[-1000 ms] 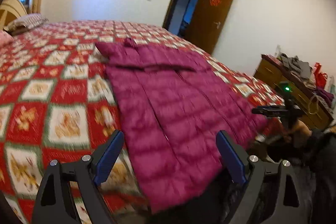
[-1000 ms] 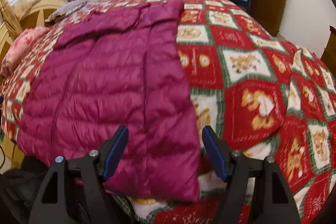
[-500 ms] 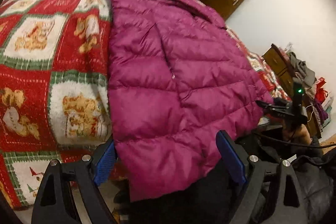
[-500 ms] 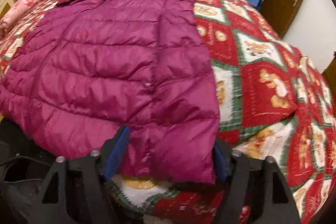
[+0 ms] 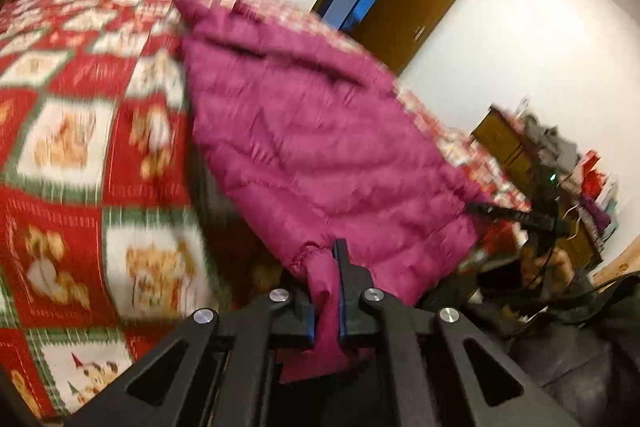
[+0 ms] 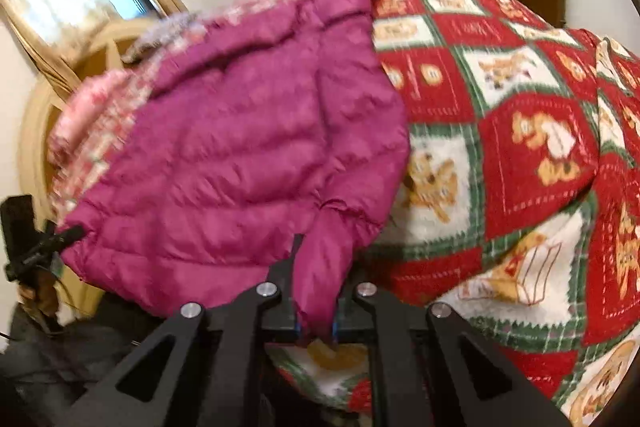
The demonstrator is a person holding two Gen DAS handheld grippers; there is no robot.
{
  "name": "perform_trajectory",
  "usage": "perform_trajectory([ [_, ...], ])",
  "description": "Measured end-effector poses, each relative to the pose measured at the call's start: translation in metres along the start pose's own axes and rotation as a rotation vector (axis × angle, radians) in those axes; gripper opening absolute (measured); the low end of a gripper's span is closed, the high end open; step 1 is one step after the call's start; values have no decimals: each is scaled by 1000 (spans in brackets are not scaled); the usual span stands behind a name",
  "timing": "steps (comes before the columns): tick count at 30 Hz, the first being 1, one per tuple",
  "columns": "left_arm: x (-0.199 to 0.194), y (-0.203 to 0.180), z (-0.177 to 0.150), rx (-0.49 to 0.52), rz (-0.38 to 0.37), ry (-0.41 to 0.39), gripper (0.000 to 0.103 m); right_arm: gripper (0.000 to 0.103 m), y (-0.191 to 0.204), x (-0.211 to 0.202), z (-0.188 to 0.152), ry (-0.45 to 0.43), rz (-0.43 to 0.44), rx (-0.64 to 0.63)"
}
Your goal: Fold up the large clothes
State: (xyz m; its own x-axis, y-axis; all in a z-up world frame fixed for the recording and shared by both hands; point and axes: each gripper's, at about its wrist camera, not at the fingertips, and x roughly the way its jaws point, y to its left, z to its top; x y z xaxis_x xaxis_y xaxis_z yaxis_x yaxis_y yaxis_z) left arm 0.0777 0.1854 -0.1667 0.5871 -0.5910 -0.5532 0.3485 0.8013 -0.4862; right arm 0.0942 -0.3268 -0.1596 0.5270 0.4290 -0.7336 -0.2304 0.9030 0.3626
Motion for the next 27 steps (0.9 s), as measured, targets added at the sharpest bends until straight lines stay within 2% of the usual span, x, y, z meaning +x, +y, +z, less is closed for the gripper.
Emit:
perform_trajectory([
  [8,-32,-18,25,-14,-34,-149,4,10,21,-29,17,-119,115,6],
  [16,-60,-32,44,17,-116,-281,4,10,35,-48,34,-195,160,-3],
  [27,-111,-40,56,96,-224,-431,4,10,41,-115,48,-355,205,15],
])
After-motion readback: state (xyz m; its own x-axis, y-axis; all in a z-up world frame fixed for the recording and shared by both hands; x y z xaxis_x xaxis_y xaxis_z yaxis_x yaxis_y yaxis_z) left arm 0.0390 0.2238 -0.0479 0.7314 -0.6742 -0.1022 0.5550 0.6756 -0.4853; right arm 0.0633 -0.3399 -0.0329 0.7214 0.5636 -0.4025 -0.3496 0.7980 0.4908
